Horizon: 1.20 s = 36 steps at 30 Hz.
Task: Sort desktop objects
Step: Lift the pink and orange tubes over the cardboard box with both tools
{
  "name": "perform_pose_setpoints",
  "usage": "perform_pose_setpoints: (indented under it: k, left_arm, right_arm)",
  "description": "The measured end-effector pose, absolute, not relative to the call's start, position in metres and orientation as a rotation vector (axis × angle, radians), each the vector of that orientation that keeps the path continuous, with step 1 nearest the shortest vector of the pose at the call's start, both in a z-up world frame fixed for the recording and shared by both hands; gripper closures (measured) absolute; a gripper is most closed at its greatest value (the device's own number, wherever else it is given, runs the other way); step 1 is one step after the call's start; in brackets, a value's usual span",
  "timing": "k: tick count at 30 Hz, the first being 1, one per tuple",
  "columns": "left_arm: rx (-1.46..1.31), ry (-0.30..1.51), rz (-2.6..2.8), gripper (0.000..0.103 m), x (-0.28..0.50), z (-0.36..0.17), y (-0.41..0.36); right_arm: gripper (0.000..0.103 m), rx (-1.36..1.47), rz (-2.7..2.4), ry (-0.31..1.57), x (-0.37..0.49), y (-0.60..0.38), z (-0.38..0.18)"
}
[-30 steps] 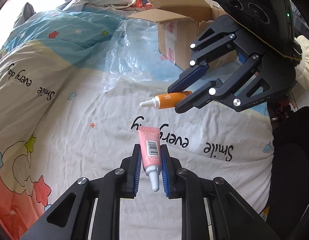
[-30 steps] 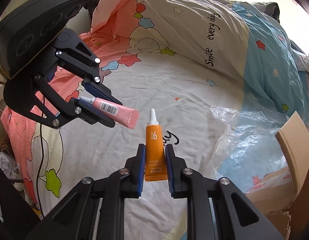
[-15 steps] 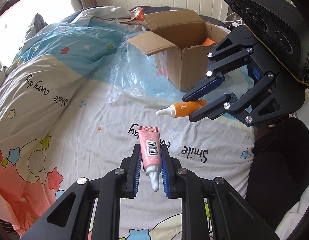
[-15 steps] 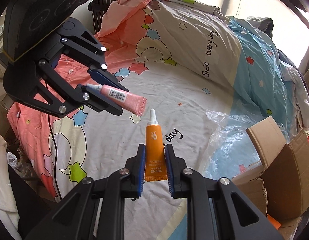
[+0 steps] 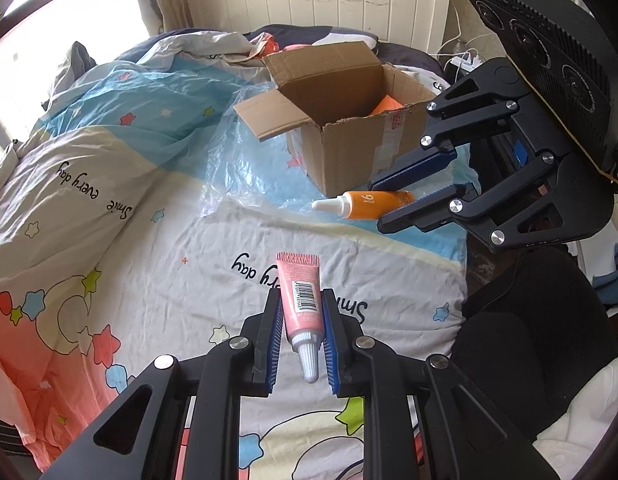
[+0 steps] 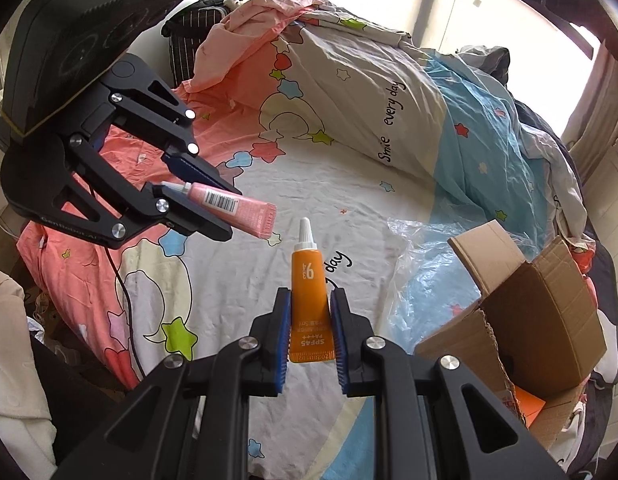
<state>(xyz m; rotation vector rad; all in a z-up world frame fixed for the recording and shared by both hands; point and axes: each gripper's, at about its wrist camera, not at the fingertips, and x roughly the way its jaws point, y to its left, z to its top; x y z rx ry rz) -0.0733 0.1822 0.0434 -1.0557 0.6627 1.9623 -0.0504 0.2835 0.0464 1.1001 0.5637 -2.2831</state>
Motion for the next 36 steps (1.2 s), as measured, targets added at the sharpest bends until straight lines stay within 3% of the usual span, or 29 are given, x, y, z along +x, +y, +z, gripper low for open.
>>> perform_pose_setpoints:
  k: [16, 36]
  left_arm:
    - [-0.921, 0.684, 1.880, 0.084, -0.031, 0.083, 0.252]
    - [-0.892, 0.663, 1.859, 0.084, -0.080, 0.087, 0.354]
  right_arm:
    - [0.085, 1.125, -2.426, 0.525, -0.002, 0.345, 0.075]
    - [0.085, 1.180, -2.530, 0.468, -0.026, 0.432, 0.072]
